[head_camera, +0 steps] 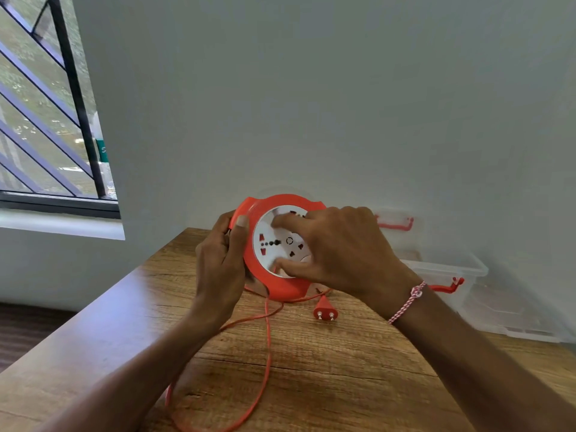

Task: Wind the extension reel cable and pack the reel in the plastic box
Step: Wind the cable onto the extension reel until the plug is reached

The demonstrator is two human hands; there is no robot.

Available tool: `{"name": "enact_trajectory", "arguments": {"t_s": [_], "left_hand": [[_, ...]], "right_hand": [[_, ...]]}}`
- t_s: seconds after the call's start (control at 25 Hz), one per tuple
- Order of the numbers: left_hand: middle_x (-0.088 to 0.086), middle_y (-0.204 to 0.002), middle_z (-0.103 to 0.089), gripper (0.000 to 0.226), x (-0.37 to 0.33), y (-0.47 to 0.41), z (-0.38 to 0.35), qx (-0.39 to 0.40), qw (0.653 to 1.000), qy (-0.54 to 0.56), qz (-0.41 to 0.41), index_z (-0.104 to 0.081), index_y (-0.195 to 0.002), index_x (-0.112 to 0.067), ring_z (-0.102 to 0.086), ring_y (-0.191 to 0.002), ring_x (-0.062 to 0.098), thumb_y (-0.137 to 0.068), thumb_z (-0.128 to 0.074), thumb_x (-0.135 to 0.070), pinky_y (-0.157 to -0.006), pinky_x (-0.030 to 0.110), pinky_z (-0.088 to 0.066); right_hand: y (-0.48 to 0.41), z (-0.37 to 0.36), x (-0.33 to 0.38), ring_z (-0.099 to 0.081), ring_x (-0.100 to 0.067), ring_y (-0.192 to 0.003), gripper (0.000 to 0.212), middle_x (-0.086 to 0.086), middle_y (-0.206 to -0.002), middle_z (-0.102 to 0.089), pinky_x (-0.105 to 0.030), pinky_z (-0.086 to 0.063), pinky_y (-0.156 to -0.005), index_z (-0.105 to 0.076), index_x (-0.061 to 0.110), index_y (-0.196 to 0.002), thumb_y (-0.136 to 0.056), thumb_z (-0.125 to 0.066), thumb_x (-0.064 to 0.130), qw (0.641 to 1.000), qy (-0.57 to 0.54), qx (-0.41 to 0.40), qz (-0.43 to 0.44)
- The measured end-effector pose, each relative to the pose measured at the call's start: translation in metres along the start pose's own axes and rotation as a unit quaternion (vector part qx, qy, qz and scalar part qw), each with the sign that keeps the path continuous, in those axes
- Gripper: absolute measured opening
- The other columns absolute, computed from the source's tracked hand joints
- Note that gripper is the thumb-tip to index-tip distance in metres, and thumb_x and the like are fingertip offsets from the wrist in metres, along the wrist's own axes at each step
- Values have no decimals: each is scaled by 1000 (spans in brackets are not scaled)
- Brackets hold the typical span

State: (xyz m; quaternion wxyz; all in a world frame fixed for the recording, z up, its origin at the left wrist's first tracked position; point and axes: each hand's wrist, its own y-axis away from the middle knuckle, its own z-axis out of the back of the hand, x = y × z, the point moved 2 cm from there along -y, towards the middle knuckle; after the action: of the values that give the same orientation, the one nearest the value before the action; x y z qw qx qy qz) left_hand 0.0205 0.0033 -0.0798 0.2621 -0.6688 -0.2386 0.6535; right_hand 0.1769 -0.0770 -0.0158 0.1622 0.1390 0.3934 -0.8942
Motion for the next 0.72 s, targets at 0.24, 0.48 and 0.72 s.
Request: {"name": "enact_trajectory", "arguments": {"t_s": [0.24,0.48,0.72], "left_hand": [[-25,-94,-75,32,-1,3,0,-10,1000,-8,-27,-59,-127,-28,-76,-80,6,-103,-41,-41,-61,20,-60],[-20,-90,-76,34,4,-4,2,-21,1000,-4,-2,-60,-123,-26,-77,-76,8,-101,-41,-44,-59,22,-62],[-21,-90,-76,30,5,-4,3,-11,1000,0,17,-62,-117,-30,-77,-79,9,-100,-43,-45,-60,23,-62]], "right_hand": [[2,-8,18,-71,-17,-84,66,4,-109,-70,-25,-59,-64,-52,24,-122,-81,-62,74,948,-196,6,-252],[-9,25,-16,-67,-17,-84,52,7,-118,-63,-30,-53,-65,-49,36,-134,-90,-62,60,995,-40,89,-7],[-3,7,-6,-70,-24,-94,69,-8,-137,-54,-28,-47,-58,-25,48,-152,-95,-63,48,982,79,130,116]]}}
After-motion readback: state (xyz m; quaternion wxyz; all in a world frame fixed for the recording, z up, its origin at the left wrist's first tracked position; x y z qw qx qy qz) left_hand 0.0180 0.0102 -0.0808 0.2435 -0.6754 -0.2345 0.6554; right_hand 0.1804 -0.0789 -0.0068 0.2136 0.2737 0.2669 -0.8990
